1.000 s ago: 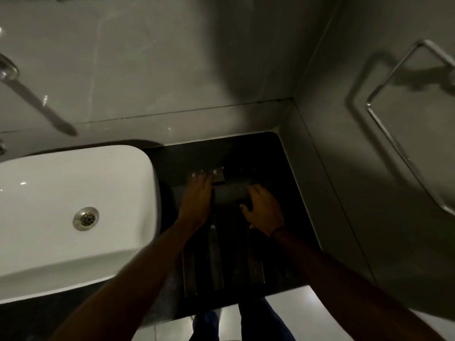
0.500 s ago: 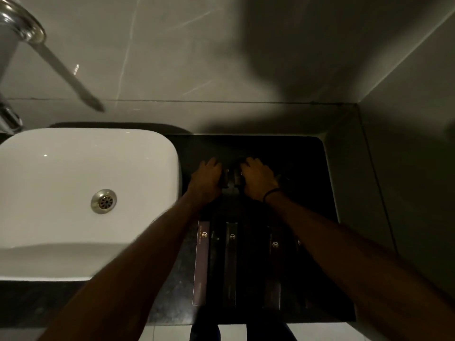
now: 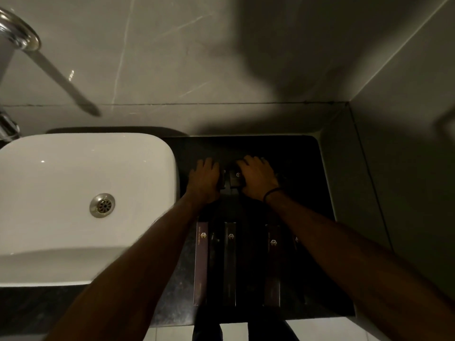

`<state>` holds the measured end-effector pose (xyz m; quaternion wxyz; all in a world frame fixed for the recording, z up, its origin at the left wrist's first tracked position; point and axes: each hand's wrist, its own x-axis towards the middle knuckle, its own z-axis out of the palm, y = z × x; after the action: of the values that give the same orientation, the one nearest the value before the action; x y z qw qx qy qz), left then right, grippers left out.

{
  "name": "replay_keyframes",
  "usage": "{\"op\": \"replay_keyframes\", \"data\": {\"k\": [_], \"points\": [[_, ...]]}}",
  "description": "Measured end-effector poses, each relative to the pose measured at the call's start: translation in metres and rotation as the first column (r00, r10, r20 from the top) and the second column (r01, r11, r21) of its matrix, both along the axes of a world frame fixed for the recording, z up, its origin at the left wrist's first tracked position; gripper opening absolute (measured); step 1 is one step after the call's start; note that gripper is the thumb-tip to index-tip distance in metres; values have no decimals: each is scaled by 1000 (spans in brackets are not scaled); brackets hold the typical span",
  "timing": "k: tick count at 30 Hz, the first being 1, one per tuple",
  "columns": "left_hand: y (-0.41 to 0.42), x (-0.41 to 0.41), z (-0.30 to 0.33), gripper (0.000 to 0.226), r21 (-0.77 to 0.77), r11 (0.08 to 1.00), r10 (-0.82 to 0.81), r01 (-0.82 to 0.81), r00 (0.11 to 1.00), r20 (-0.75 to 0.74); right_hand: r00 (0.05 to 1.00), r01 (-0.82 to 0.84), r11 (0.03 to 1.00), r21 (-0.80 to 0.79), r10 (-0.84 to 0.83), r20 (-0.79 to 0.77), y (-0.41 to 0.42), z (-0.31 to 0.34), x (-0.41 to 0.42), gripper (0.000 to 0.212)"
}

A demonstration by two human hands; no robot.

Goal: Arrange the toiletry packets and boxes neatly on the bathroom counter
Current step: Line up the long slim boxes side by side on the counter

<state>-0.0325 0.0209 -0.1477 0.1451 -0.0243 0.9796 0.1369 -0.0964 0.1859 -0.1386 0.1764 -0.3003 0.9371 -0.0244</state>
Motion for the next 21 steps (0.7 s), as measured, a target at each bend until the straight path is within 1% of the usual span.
{"op": "replay_keyframes", "data": {"k": [3, 5, 6, 7, 9, 11, 13, 16, 19, 21], "points": [[7, -2, 6, 87, -17, 1000, -26, 25, 996, -81, 993, 40, 997, -59, -46, -112, 26, 11, -3, 84], [23, -8, 12, 85, 36, 998, -40, 47, 987, -158, 974, 142, 981, -132, -161, -156, 56, 17, -4, 85], [34, -13, 15, 80, 71, 996, -47, 62, 981, -186, 959, 217, 960, -176, -244, -148, 72, 18, -4, 84], [46, -18, 18, 75, 112, 991, -53, 77, 978, -204, 937, 306, 926, -223, -334, -102, 85, 18, -3, 82], [74, -28, 22, 68, 217, 970, -62, 106, 978, -199, 863, 499, 816, -292, -499, 80, 107, 12, -5, 73], [99, -35, 18, 61, 313, 945, -44, 95, 985, -167, 795, 607, 737, -298, -563, 225, 117, 2, -8, 56], [116, -38, 8, 56, 374, 926, -3, 55, 991, -136, 776, 630, 718, -296, -565, 281, 119, -7, -10, 42], [128, -45, -6, 53, 405, 913, 86, -46, 993, -83, 768, 640, 698, -320, -579, 273, 120, -19, -16, 26], [132, -50, -12, 49, 398, 916, 89, -45, 992, -94, 775, 632, 697, -337, -578, 257, 120, -26, -19, 17], [134, -54, -13, 43, 390, 920, 92, -47, 991, -98, 782, 622, 700, -350, -571, 248, 122, -30, -19, 18]]}}
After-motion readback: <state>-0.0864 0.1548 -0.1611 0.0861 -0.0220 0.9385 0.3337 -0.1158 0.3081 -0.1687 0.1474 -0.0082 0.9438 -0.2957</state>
